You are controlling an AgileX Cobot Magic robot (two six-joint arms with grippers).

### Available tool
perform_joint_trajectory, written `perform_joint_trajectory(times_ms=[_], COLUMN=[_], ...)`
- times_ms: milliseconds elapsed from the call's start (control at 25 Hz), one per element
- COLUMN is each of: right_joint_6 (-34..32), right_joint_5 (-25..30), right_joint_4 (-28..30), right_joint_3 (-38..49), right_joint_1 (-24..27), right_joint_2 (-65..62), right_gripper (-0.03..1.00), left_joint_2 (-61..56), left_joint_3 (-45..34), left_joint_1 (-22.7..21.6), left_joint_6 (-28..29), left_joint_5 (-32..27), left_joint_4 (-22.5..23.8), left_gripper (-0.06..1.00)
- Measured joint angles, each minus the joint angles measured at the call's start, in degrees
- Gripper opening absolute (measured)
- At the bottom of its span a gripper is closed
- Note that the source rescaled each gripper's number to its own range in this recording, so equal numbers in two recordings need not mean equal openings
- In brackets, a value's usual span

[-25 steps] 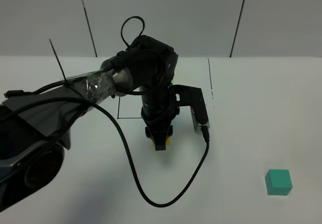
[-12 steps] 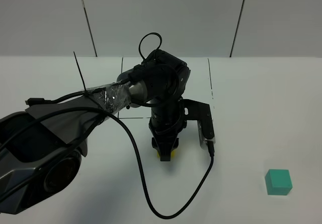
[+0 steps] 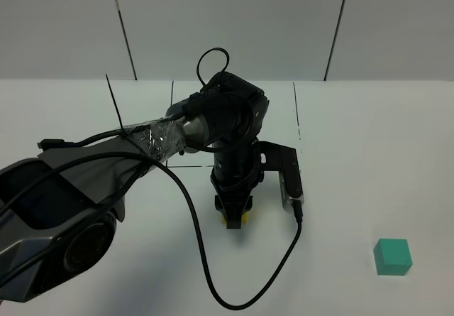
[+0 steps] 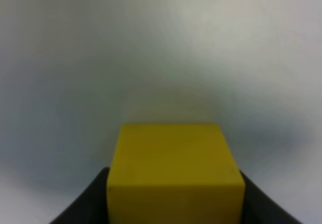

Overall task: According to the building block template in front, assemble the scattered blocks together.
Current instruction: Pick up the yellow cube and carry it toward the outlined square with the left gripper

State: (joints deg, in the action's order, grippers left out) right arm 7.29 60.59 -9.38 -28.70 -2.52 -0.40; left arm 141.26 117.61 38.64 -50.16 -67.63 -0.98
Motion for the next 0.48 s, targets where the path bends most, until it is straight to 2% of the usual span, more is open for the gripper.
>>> perform_joint_trajectory(times_ms=[480], right_joint_6=[0.0], right_joint_5=[0.0], right_joint_4=[0.0], right_joint_3=[0.0], right_joint_1=[0.0], right_joint_2=[0.0], right_gripper=[1.00], left_joint_2=[0.3], left_joint_3=[0.3], left_joint_1=[0.1], left_joint_6=[0.0], left_joint_5=[0.0], left_joint_4=[0.1], left_gripper=[0.00])
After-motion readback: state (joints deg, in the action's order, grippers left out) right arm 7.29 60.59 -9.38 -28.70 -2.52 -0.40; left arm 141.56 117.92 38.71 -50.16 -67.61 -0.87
